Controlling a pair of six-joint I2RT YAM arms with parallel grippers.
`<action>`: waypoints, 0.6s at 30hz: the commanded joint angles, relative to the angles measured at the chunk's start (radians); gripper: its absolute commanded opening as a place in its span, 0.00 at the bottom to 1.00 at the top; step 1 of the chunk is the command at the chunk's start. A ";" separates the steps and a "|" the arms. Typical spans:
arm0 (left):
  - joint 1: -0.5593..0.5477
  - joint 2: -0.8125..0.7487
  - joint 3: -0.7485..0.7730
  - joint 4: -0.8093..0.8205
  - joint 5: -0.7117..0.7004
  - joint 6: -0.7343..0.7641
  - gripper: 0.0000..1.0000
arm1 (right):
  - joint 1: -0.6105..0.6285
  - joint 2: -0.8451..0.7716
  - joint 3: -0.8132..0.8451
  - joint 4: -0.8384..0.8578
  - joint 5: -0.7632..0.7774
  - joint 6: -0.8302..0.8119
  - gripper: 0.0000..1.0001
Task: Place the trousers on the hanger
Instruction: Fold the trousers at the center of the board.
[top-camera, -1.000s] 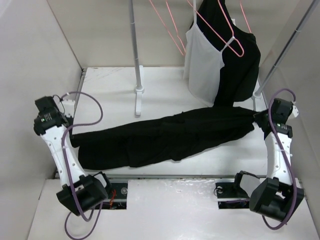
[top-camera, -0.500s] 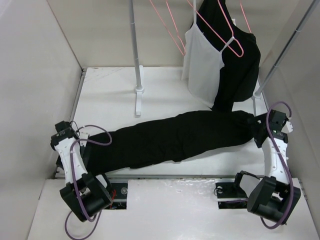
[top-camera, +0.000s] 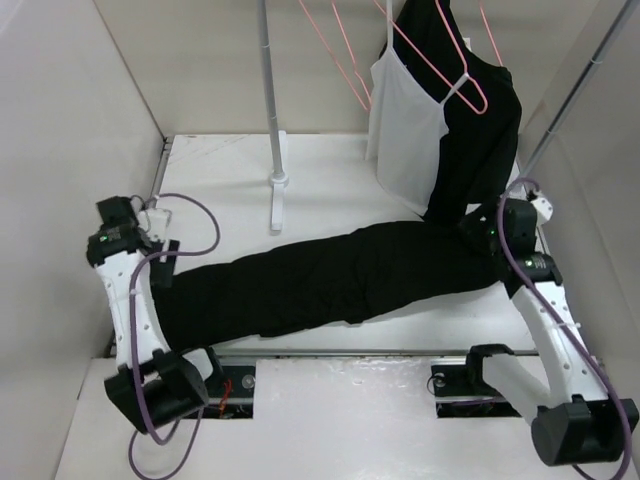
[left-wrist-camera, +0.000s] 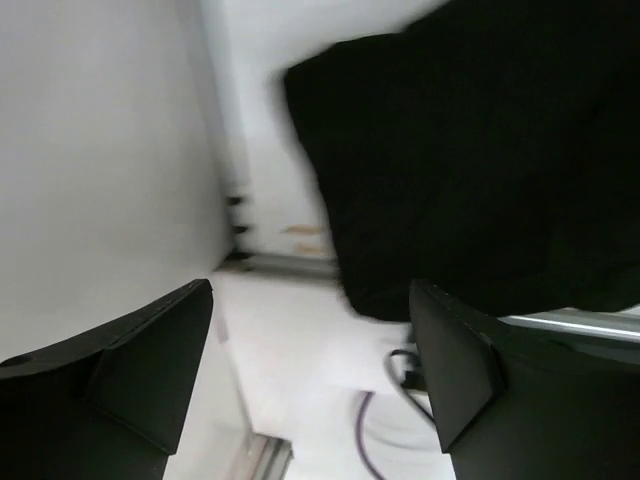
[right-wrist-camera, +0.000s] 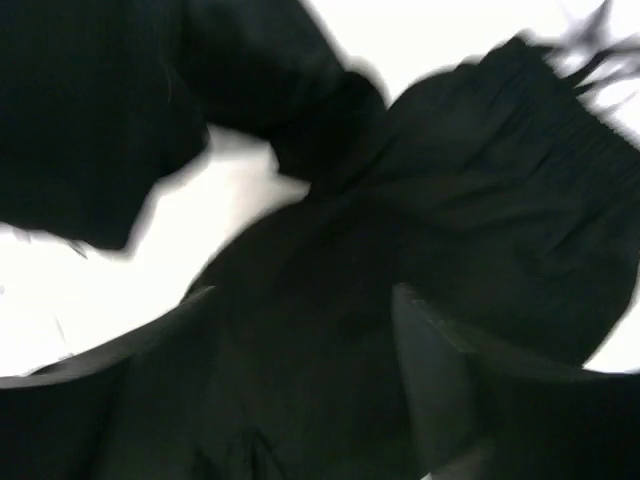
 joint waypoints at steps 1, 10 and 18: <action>-0.098 0.080 -0.168 0.032 0.039 -0.098 0.77 | 0.067 0.018 -0.107 0.024 -0.021 0.071 0.70; -0.213 0.214 -0.484 0.328 -0.138 -0.138 0.74 | -0.009 0.292 -0.284 0.263 -0.192 0.305 0.64; -0.213 0.481 -0.351 0.603 -0.275 -0.167 0.74 | -0.159 0.501 -0.167 0.243 -0.236 0.266 0.61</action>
